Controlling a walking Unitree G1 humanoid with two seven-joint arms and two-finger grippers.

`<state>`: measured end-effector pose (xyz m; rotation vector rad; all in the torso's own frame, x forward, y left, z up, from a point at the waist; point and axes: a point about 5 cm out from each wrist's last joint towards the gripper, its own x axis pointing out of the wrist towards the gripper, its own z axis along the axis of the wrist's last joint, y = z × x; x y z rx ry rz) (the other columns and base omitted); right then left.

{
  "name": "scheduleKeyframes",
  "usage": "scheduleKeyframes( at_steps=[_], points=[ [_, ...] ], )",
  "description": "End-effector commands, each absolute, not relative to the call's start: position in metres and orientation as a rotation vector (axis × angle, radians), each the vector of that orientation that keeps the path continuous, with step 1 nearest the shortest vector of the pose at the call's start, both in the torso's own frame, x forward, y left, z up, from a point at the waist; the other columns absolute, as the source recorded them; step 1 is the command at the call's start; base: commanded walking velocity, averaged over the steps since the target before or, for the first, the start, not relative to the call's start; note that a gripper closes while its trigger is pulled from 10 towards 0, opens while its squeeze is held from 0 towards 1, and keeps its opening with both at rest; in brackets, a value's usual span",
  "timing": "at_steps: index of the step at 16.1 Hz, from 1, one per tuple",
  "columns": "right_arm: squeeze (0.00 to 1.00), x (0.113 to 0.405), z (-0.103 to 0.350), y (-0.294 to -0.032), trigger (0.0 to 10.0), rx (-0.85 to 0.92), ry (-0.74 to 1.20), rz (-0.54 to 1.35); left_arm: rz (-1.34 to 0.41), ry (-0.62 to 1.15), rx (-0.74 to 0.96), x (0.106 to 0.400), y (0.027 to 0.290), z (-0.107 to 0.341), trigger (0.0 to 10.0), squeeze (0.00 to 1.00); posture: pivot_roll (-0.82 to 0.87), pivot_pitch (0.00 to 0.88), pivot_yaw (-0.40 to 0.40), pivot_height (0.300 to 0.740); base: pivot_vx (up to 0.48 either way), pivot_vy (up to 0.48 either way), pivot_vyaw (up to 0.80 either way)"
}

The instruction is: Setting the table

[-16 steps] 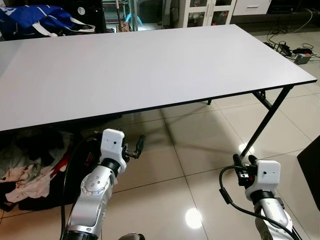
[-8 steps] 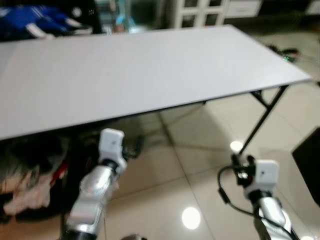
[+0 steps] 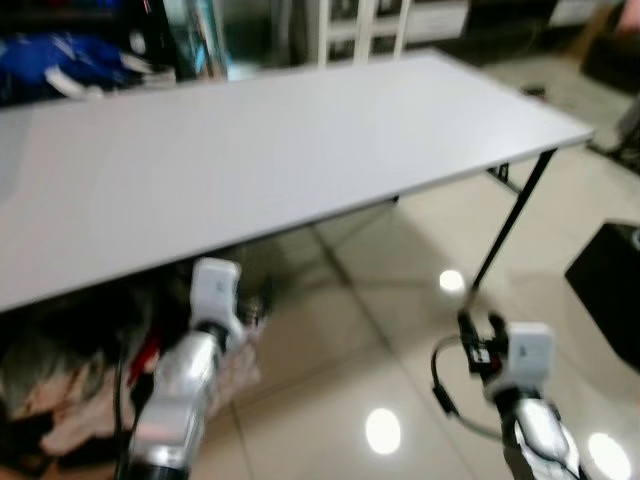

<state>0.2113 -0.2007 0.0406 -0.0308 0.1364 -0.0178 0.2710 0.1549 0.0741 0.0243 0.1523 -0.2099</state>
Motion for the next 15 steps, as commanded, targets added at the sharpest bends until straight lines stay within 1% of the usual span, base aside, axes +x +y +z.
scheduleKeyframes(
  at_steps=[1, 15],
  points=[
    [0.0, 0.2132, 0.0472, -0.2034, 10.0, -0.049, 0.127, -0.019, -0.227, 0.151, 0.018, 0.2709, 0.1474, 0.0748, 10.0, 0.0, -0.04, 0.0, 0.01, 0.74, 0.0, 0.48, 0.8],
    [0.0, 0.2114, 0.057, -0.1979, 10.0, -0.044, 0.142, -0.021, -0.215, 0.163, 0.018, 0.2703, 0.1482, 0.0755, 10.0, 0.0, -0.03, 0.003, 0.007, 0.74, 0.0, 0.48, 0.8]
  ],
)
